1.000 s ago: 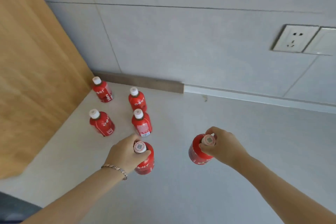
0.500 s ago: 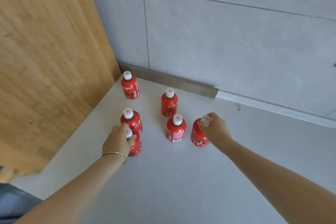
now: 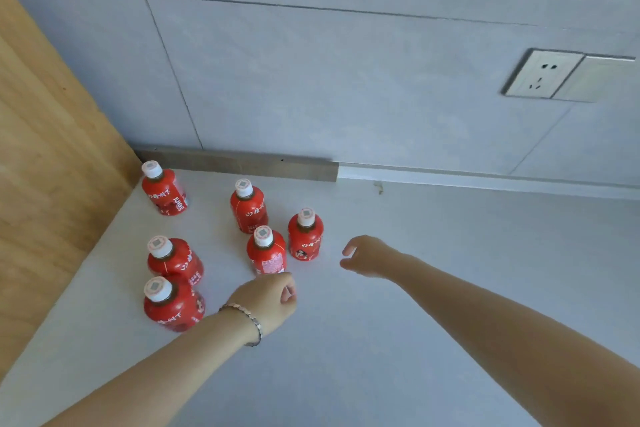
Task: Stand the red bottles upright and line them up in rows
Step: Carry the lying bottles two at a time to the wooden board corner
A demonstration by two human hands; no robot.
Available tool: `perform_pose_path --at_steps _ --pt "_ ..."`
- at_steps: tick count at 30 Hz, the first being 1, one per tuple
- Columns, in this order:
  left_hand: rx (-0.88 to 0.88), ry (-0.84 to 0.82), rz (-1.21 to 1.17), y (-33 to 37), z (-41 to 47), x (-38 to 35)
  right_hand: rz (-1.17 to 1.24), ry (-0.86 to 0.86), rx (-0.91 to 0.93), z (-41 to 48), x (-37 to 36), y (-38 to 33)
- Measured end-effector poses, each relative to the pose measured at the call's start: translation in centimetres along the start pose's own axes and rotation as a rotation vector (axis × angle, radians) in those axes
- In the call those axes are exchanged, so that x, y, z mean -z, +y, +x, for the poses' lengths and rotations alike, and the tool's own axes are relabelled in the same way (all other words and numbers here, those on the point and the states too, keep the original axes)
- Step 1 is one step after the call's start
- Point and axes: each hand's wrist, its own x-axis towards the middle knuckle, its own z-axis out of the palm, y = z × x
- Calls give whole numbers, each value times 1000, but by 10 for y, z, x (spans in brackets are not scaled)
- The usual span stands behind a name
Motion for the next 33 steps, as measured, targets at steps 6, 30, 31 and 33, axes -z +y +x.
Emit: perform_pose_path --at_steps 6,30,31,33 --pt "-117 -214 80 125 64 -45 -16 37 -202 -56 36 147" --pt "-444 -419 325 690 161 -326 234 471 -864 -269 208 784" --pt "-451 -427 333 700 161 -332 272 529 -901 -270 211 798" --pt "-457 -444 333 716 163 -342 373 614 -937 -265 210 822"
